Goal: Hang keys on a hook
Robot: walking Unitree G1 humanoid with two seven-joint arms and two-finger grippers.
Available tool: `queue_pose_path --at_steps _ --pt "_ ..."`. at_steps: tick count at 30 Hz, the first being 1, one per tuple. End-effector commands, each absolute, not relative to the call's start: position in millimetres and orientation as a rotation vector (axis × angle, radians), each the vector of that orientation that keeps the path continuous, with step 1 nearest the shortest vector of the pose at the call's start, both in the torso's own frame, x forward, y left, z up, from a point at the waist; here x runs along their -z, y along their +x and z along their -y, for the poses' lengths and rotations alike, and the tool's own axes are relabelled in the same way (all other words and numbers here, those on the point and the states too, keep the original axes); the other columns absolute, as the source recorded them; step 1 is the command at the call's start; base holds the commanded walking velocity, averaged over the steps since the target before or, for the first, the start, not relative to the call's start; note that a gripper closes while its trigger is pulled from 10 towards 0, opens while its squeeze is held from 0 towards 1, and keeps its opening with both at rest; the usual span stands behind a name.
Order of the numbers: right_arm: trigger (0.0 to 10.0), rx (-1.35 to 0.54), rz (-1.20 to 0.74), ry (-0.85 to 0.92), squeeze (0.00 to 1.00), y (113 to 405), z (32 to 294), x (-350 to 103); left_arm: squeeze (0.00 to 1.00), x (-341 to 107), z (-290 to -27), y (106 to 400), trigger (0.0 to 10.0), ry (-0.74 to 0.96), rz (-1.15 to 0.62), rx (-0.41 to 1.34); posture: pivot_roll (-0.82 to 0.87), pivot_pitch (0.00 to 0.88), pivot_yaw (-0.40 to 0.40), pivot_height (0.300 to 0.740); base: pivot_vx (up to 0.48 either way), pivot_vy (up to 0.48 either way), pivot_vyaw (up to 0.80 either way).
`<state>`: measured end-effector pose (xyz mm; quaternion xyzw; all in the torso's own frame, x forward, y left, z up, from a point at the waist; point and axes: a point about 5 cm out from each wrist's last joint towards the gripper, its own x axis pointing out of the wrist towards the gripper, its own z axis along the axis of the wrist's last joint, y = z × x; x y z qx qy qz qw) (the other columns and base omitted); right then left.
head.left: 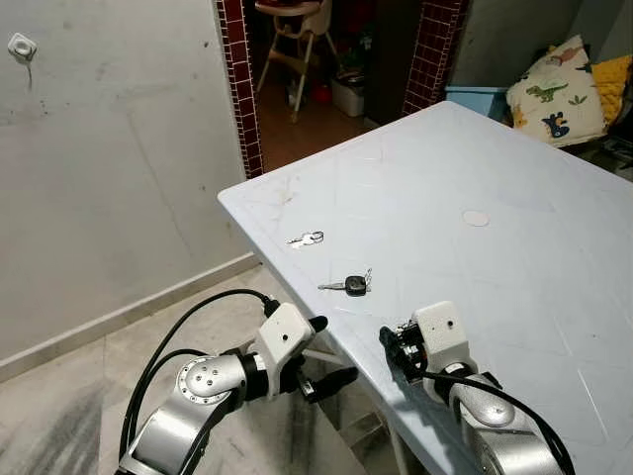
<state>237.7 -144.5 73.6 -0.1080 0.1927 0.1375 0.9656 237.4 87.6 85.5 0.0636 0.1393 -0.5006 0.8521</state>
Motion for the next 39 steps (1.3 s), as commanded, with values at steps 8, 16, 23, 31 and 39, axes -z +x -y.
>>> queue_pose_path --at_steps 8,16,23,31,39 --pt "0.0 -0.279 -0.515 -0.216 0.0 229 146 -56 0.0 -89 -88 236 10.0 0.145 -0.291 1.059 0.03 0.0 0.0 0.74 0.0 0.0 0.0" --pt "0.0 -0.302 -0.539 -0.165 0.0 227 144 -55 0.0 -89 -88 236 10.0 0.149 -0.292 1.06 0.03 0.0 0.001 0.74 0.0 0.0 0.0" --pt "0.0 -0.3 -0.521 -0.149 0.0 229 144 -58 0.0 -89 -88 237 10.0 0.153 -0.291 1.054 0.03 0.0 0.0 0.74 0.0 0.0 0.0" --pt "0.0 -0.297 -0.509 -0.146 0.0 231 147 -60 0.0 -89 -87 238 10.0 0.153 -0.286 1.05 0.03 0.0 -0.003 0.74 0.0 0.0 0.0" --pt "0.0 -0.282 -0.477 -0.147 0.0 234 149 -63 0.0 -89 -87 240 10.0 0.154 -0.283 1.041 0.03 0.0 -0.005 0.74 0.0 0.0 0.0"
